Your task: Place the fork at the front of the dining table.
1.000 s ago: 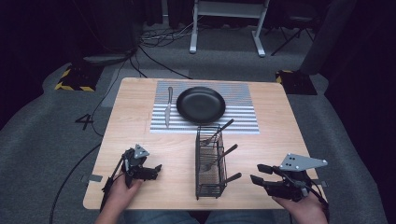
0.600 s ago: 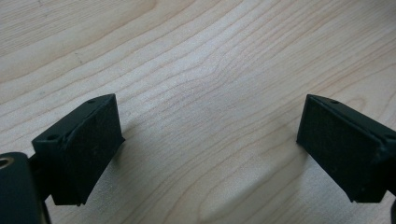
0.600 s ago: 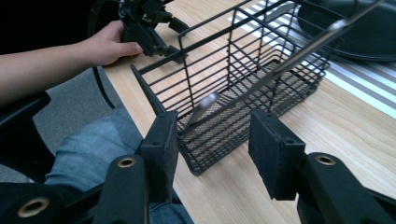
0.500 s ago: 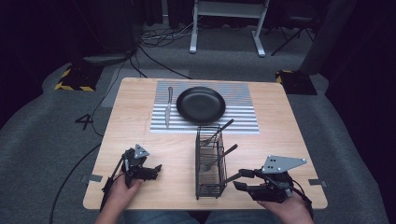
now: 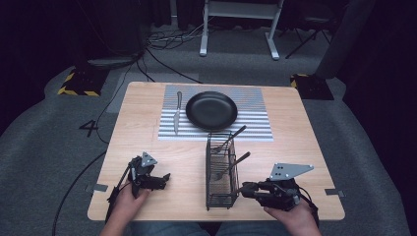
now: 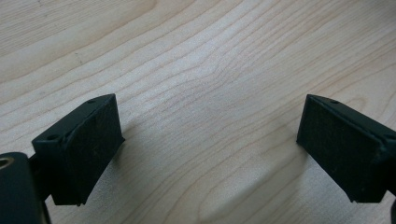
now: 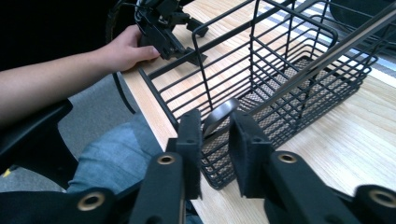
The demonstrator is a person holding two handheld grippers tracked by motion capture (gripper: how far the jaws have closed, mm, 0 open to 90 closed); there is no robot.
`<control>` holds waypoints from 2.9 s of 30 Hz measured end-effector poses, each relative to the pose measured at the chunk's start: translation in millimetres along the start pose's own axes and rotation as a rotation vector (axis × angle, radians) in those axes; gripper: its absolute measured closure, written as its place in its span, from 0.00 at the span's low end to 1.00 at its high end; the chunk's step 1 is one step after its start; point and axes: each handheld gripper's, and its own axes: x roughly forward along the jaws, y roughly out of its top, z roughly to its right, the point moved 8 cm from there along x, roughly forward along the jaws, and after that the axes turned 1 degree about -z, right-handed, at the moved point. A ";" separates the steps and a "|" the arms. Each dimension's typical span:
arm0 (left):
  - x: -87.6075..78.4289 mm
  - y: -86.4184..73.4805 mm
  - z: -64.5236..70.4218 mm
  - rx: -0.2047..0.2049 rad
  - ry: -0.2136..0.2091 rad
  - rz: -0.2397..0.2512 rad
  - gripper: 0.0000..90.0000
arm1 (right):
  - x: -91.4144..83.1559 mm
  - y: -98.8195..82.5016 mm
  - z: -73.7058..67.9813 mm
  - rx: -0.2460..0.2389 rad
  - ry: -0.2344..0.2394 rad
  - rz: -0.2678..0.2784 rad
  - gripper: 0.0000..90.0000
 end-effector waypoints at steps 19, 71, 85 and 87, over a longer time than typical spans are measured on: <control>0.0 0.0 0.0 0.001 0.000 0.000 0.07 | -11.0 32.6 -16.2 -0.105 -0.035 0.150 0.96; 0.1 0.3 -0.6 0.005 0.000 0.000 0.07 | -110.0 86.1 61.9 -0.086 -0.333 0.281 0.96; -0.2 -0.2 -0.3 0.002 -0.003 0.001 0.08 | -81.1 96.8 112.1 -0.088 -0.425 0.210 0.96; -0.2 -0.2 -0.3 0.001 -0.003 0.002 0.08 | -71.8 97.1 123.7 -0.074 -0.423 0.200 0.96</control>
